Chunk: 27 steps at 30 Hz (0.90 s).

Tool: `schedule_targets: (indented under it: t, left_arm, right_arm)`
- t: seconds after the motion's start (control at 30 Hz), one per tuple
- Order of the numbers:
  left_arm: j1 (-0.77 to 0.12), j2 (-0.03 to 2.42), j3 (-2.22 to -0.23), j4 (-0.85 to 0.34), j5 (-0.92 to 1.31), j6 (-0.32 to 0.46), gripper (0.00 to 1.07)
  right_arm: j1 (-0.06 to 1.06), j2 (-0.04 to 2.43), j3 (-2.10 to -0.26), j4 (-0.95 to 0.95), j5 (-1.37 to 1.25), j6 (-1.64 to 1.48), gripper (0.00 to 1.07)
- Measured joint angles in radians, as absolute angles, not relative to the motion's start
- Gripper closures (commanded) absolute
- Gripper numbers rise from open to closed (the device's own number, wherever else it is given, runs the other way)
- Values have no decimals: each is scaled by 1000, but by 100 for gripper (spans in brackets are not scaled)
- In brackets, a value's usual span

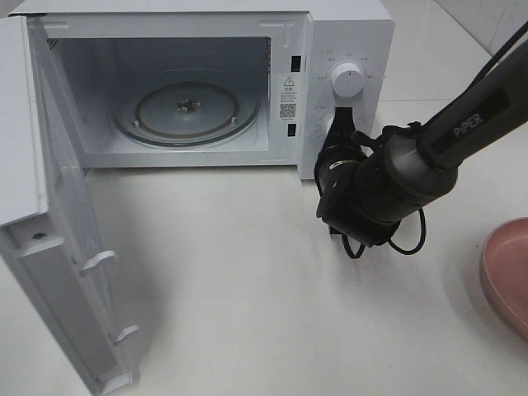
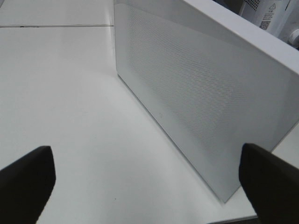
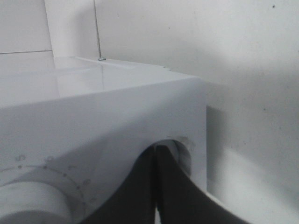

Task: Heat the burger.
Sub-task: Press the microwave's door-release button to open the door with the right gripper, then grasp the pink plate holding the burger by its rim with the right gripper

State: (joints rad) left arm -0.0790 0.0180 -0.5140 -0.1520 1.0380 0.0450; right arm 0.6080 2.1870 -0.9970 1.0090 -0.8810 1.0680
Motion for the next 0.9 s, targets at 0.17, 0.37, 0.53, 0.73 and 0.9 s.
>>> schedule_targets:
  t: [0.17,0.37,0.53,0.73,0.9]
  left_arm:
    - [-79,18,-514,-152,1038,45,6]
    - [-79,18,-514,-152,1038,45,6]
    - [-79,18,-514,-152,1038,45,6]
    - [-79,18,-514,-152,1038,45,6]
    - [-79,18,-514,-152,1038,45,6]
  right_arm:
    - [608,2151,-960,986,-861,1017,107]
    - [616,2102,-918,957,-855,981,107]
    - [626,2057,-882,948,-781,919,107]
    - [628,1998,-822,945,-671,816,107]
    - [628,1923,-791,944,-560,619,107]
